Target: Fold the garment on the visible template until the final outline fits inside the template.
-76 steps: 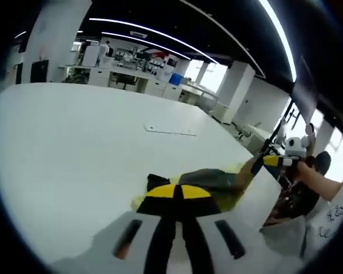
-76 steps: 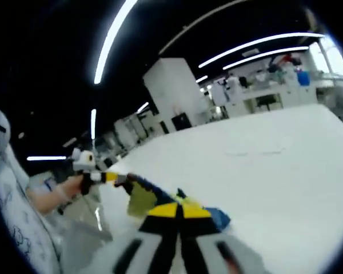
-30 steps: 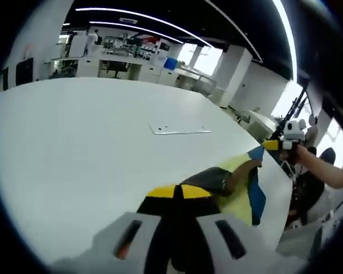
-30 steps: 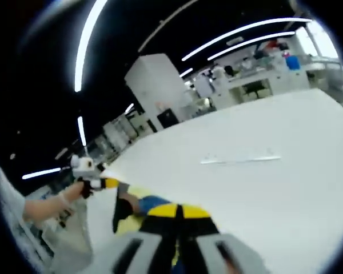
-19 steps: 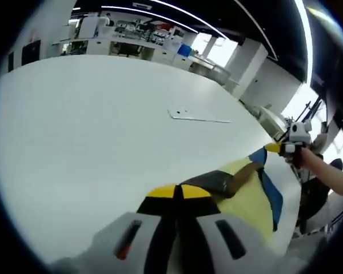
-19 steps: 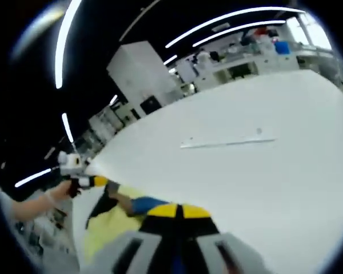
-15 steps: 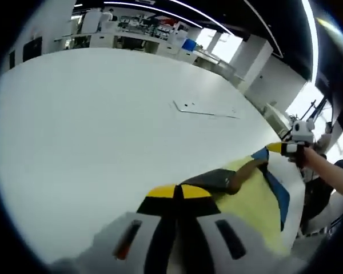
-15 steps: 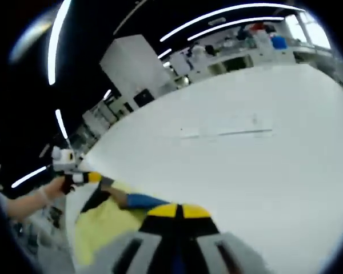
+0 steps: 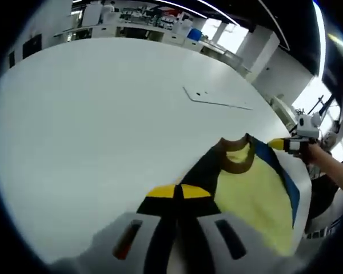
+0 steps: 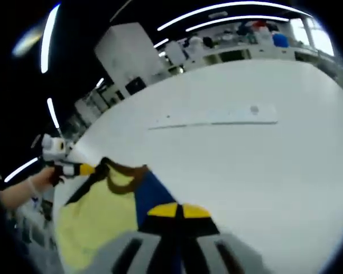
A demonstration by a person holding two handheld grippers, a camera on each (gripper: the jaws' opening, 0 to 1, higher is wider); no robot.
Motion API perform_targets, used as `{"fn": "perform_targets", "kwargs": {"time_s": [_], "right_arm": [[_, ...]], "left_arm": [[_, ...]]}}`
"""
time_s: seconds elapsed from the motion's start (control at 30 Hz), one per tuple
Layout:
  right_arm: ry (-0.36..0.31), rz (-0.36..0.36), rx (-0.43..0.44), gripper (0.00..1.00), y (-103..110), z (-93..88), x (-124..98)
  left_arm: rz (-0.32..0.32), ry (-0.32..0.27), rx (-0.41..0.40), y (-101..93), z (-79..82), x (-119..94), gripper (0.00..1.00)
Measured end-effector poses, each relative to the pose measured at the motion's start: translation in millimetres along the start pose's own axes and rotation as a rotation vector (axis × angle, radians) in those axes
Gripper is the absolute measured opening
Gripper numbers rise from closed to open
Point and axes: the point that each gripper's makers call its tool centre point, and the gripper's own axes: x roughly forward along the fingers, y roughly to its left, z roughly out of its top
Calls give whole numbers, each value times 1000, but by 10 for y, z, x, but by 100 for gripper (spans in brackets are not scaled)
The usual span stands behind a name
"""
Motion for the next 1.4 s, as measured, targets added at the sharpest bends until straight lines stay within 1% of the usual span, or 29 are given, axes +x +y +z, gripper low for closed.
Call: {"fn": "perform_targets", "kwargs": {"time_s": [0.17, 0.27, 0.4, 0.43, 0.47, 0.5, 0.57, 0.6, 0.63, 0.7, 0.73, 0.77, 0.8, 0.83, 0.9, 0.93, 0.97, 1.0, 1.03, 1.07, 1.1, 1.13, 1.17, 1.23, 1.3, 1.33, 1.4], "right_arm": [[1, -2, -4, 0, -3, 2, -4], [1, 1, -12, 0, 15, -2, -8], [0, -2, -54, 0, 51, -17, -25], [-1, 5, -67, 0, 83, -22, -42], [-2, 14, -76, 0, 119, -28, -60], [1, 23, -99, 0, 138, -39, -67], [-12, 26, -134, 13, 153, -27, -81], [-26, 32, -169, 19, 175, -11, -102], [-29, 30, -176, 25, 173, -4, -114], [-45, 44, -205, 32, 174, 33, -141], [-58, 51, -217, 38, 181, 48, -169], [-60, 54, -221, 44, 189, 48, -182], [-71, 63, -233, 49, 236, 38, -251], [-75, 68, -239, 56, 246, 35, -276], [-72, 83, -246, 63, 263, 18, -324], [-64, 89, -247, 68, 294, -12, -356], [-60, 88, -262, 70, 302, -28, -382], [-64, 91, -286, 72, 321, -41, -425], [-60, 92, -287, 75, 332, -59, -451], [-60, 94, -292, 77, 344, -72, -483], [-61, 98, -299, 79, 370, -88, -525], [-63, 100, -310, 82, 391, -100, -557], [-63, 102, -322, 84, 408, -116, -599], [-60, 105, -333, 87, 445, -153, -684], [-61, 110, -345, 90, 490, -190, -768], [-60, 110, -350, 91, 505, -205, -798], [-59, 103, -372, 91, 555, -250, -889]], "left_arm": [[2, -9, 10, 19, -12, -1, 0], [0, -13, 33, 17, -10, 10, 0], [-13, -38, 86, -14, 34, 3, 0], [-17, -48, 114, -32, 37, -11, 0], [-17, -56, 130, -56, 39, -26, 1], [-22, -64, 155, -94, 34, -54, 4], [-33, -70, 163, -100, 48, -52, 11], [-34, -74, 168, -115, 42, -79, 15], [-36, -84, 178, -128, 46, -102, 20], [-40, -110, 209, -104, 107, -118, 32], [-45, -131, 220, -159, 112, -177, 38], [-65, -142, 243, -212, 111, -214, 44], [-77, -152, 259, -242, 108, -246, 48], [-82, -155, 289, -259, 94, -281, 52], [-89, -152, 381, -272, 72, -338, 64], [-107, -163, 413, -331, 60, -378, 68], [-127, -173, 418, -387, 49, -412, 72], [-150, -167, 429, -447, 13, -460, 74], [-166, -176, 444, -528, -13, -532, 78], [-175, -189, 454, -581, -16, -579, 85], [-191, -189, 454, -649, -42, -634, 91], [-201, -188, 456, -673, -56, -654, 96], [-220, -178, 465, -691, -86, -665, 99], [-231, -179, 482, -776, -138, -767, 99], [-241, -180, 479, -769, -147, -806, 99], [-253, -184, 471, -802, -163, -870, 99], [-252, -191, 481, -847, -194, -973, 99]]}}
